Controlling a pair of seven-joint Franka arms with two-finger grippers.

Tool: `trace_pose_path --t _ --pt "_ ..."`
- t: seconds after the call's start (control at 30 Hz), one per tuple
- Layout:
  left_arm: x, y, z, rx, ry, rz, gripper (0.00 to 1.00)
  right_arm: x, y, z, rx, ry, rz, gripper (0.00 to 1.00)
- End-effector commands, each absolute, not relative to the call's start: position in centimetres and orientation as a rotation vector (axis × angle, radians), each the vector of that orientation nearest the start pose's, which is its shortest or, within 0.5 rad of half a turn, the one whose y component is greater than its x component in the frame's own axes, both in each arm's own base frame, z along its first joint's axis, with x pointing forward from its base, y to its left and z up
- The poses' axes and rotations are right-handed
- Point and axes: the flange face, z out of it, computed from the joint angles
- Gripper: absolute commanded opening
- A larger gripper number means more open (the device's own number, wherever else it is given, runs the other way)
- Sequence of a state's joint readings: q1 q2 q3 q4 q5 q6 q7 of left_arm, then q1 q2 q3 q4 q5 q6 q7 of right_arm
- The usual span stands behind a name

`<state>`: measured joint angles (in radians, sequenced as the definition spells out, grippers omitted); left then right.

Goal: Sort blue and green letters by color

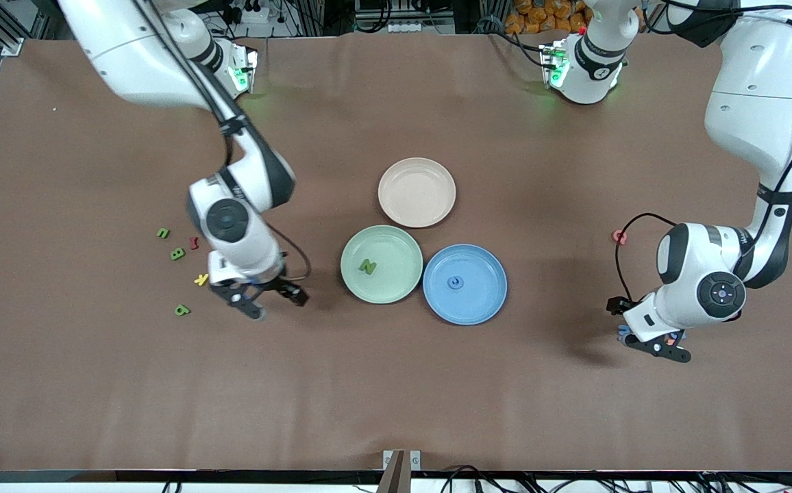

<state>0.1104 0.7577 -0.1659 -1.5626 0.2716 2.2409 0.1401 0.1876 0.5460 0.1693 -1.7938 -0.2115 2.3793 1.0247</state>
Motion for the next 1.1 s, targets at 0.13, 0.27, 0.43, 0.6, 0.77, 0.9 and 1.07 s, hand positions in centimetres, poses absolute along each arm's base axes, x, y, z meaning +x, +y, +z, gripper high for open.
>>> trace_pose_path --t 0.13,0.27,0.43,0.6,0.77,0.9,1.07 --pt "70.7 -1.6 18.9 -3.008 0.505 0.054 1.0 62.1 11.5 25.5 -3.099 0.757 -0.087 1.0" --pt "70.7 -1.7 18.4 -3.012 0.504 0.051 1.0 62.9 7.7 25.3 -3.098 0.746 -0.098 1.0" --pt "70.7 -1.7 18.4 -3.025 0.492 0.049 1.0 63.4 4.8 25.5 -3.097 0.715 -0.124 1.0" --pt "70.7 -1.7 18.2 -3.03 0.488 0.046 1.0 63.7 2.6 24.5 -3.091 0.7 -0.147 1.0" --pt "70.7 -1.8 17.8 -3.044 0.474 0.05 1.0 64.1 1.4 22.6 -3.065 0.705 -0.201 1.0" --pt "70.8 -1.8 17.8 -3.05 0.469 0.022 1.0 64.3 1.1 21.3 -3.057 0.696 -0.233 1.0" --pt "70.8 -1.7 17.4 -3.051 0.467 0.024 0.97 64.3 0.7 20.0 -3.043 0.698 -0.252 1.0"
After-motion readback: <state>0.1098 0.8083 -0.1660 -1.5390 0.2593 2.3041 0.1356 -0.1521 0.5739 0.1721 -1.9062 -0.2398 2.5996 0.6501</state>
